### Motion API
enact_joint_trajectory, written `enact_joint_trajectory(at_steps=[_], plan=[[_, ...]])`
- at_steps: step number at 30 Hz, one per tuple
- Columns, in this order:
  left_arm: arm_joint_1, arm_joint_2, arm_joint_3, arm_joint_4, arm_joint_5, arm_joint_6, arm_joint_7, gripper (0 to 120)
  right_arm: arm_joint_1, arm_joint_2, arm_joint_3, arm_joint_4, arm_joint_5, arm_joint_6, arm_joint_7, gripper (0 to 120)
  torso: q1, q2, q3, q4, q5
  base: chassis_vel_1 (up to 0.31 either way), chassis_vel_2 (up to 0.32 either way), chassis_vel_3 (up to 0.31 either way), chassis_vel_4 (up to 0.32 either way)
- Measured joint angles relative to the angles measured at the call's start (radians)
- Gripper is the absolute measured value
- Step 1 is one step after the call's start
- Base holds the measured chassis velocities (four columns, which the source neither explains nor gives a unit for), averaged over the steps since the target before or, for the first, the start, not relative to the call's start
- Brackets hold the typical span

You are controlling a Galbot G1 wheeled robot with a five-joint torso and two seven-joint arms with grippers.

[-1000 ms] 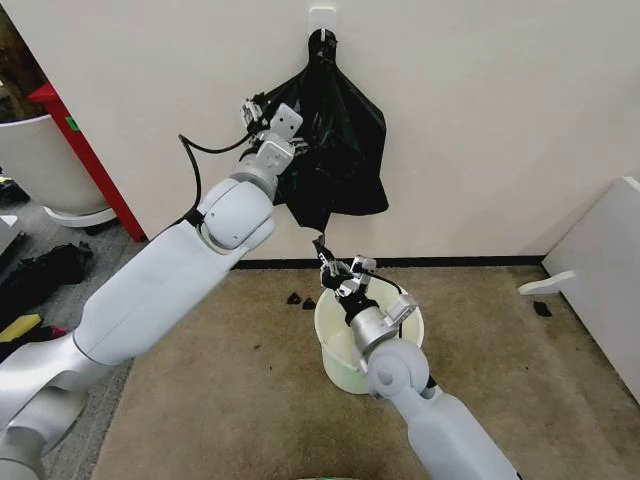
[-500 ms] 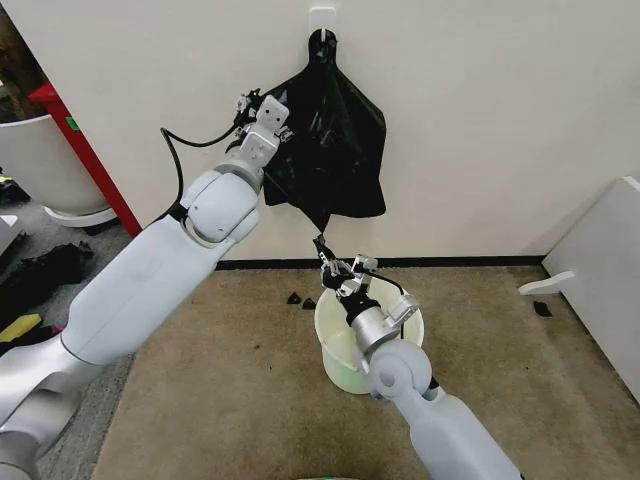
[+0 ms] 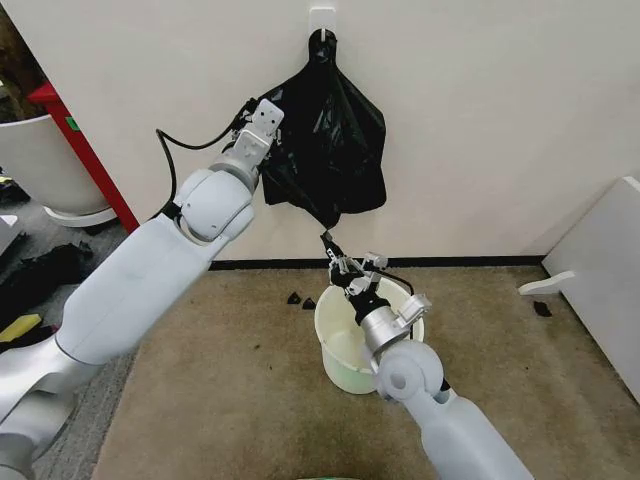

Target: Place the garbage bag over the trash bin.

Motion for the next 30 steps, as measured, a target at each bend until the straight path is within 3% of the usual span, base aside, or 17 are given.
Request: enact_joint_trajectory(at_steps=[8, 11, 23, 26, 30], plan=[[-0.019, 0.003, -0.014, -0.014, -0.046, -0.004, -0.01, 0, -0.009, -0.008, 0.016, 0.004, -0.005, 0.002, -0.004, 0, 0.0, 0.0, 0.0, 0.0, 0.0, 0.0, 0.0, 0.0, 0.0], [-0.026, 0.003, -0.018, -0.019, -0.071, -0.006, -0.016, 0, -0.015, -0.015, 0.024, 0.011, -0.009, 0.001, -0.004, 5, 0.0, 0.0, 0.0, 0.0, 0.0, 0.0, 0.0, 0.0, 0.0], [-0.031, -0.003, -0.031, -0.035, -0.215, -0.041, -0.04, 0, -0.117, -0.073, 0.129, 0.132, -0.113, -0.026, -0.043, 52, 0.0, 0.0, 0.0, -0.0003, 0.0, 0.0, 0.0, 0.0, 0.0], [-0.028, 0.003, -0.039, -0.045, -0.251, -0.043, -0.039, 0, -0.113, -0.089, 0.152, 0.166, -0.114, -0.041, -0.04, 59, 0.0, 0.0, 0.0, -0.0002, 0.0002, 0.0, 0.0, 0.0, 0.0], [-0.024, 0.014, -0.049, -0.054, -0.306, -0.058, -0.023, 0, -0.071, -0.118, 0.187, 0.233, -0.084, -0.088, -0.015, 79, 0.0, 0.0, 0.0, 0.0001, 0.0, 0.0, 0.0, 0.0, 0.0]])
